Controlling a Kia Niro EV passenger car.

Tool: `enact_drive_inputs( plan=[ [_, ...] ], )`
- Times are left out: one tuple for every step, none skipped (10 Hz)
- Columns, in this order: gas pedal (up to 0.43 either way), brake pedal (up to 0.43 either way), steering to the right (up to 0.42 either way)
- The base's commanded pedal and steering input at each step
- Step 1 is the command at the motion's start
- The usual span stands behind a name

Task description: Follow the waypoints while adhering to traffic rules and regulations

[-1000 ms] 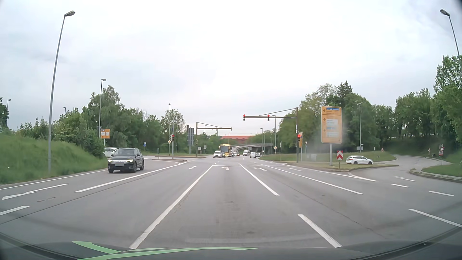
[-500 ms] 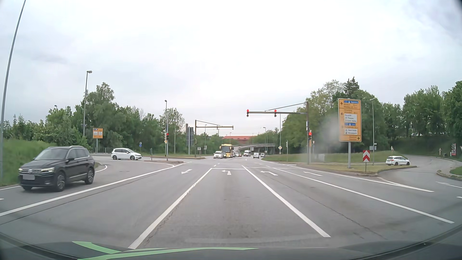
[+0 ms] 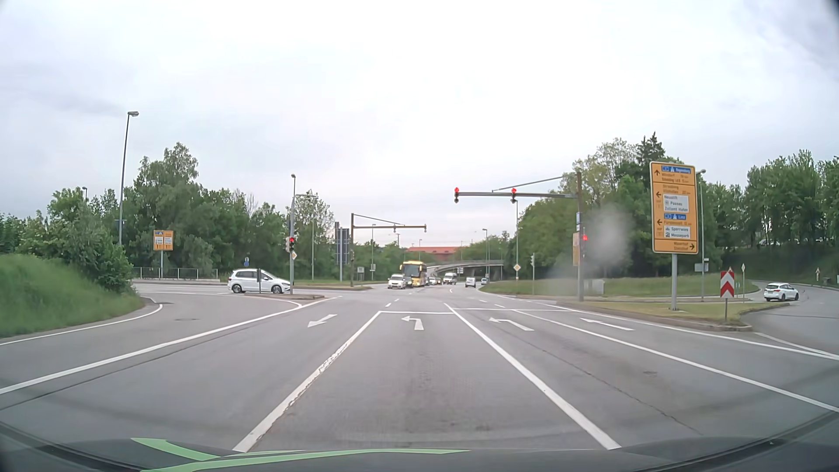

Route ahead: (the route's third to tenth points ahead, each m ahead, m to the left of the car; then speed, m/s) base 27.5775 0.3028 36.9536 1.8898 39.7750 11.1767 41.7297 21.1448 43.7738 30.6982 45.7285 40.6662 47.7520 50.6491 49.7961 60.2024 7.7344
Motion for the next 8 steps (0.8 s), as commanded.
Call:
enact_drive_inputs(
  plan=[
    [0.000, 0.274, 0.000],
    [0.000, 0.274, 0.001],
    [0.000, 0.274, 0.001],
    [0.000, 0.274, 0.002],
    [0.000, 0.274, 0.002],
    [0.000, 0.268, 0.002],
    [0.000, 0.268, 0.003],
    [0.000, 0.262, 0.003]
  ],
)
